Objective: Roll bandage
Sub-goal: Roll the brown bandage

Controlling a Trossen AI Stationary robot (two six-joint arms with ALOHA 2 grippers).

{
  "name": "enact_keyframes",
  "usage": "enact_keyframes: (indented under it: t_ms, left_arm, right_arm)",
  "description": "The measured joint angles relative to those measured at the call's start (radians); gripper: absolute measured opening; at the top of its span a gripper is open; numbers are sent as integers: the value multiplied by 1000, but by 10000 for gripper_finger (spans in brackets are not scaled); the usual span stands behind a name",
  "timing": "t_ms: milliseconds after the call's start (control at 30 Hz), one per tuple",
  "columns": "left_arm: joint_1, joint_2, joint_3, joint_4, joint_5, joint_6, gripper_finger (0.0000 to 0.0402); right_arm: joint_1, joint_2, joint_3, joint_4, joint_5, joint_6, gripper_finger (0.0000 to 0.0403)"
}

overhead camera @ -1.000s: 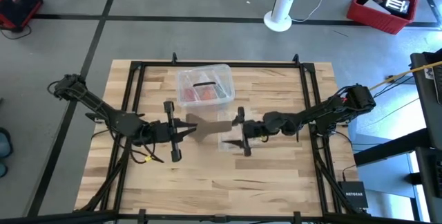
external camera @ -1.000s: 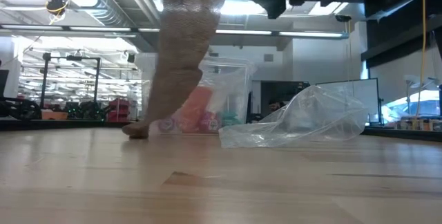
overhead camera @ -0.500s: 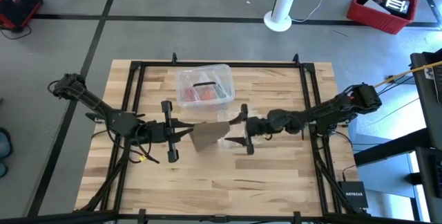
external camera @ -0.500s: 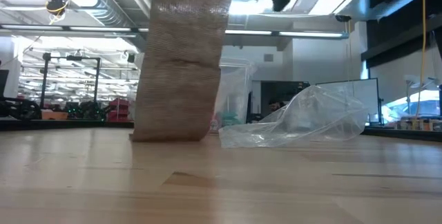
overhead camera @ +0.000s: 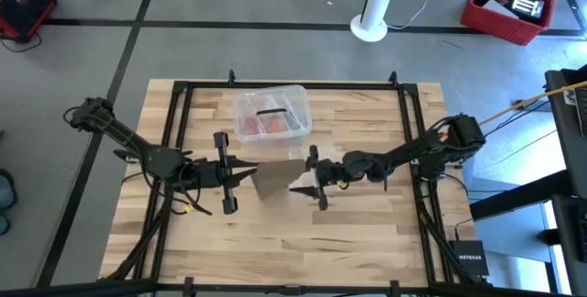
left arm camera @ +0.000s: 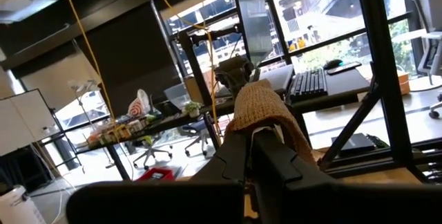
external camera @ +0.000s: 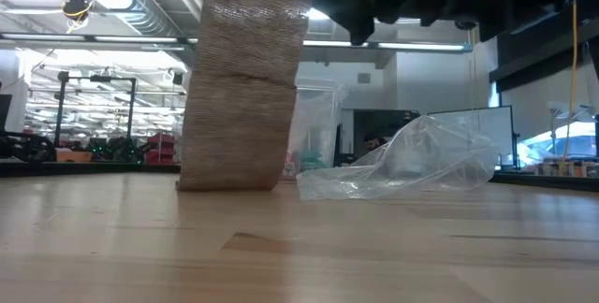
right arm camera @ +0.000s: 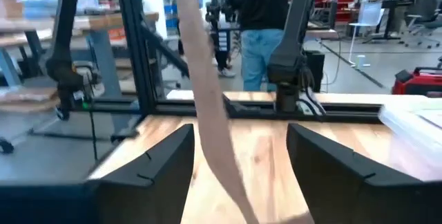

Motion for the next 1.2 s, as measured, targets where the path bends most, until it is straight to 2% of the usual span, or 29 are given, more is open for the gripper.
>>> enact_keyframes:
  t_ms: [267, 367, 467, 567, 633, 667, 767, 967, 1200]
  left_arm:
    - [0, 0, 0, 1, 0, -9, 0]
    - [0, 0, 0, 2, -3, -16, 0]
    - [0, 0, 0, 21, -7, -16, 0]
    - [-2, 0, 0, 52, -3, -18, 0]
    - [-10, 0, 1, 52, 37, -48, 0]
    - [-14, 1, 1, 49, 64, -58, 0]
    - [-31, 11, 1, 39, 144, -73, 0]
    - [-70, 10, 1, -13, 243, -171, 0]
    - [-87, 24, 0, -262, 269, -460, 0]
  right_arm:
    - [0, 75, 117, -71, -28, -22, 218]
    - [0, 74, 128, -32, -73, -47, 201]
    - [-7, 73, 128, -43, -78, -72, 147]
    - [-31, 73, 128, -108, -78, -62, 68]
    - [-53, 73, 127, -126, -84, -59, 20]
    - [-64, 69, 127, -128, -87, -56, 12]
    - [-101, 49, 128, -121, -62, -54, 21]
    - [-174, -31, 127, -180, 15, -229, 7]
    - [-210, -185, 127, -185, 54, -505, 4]
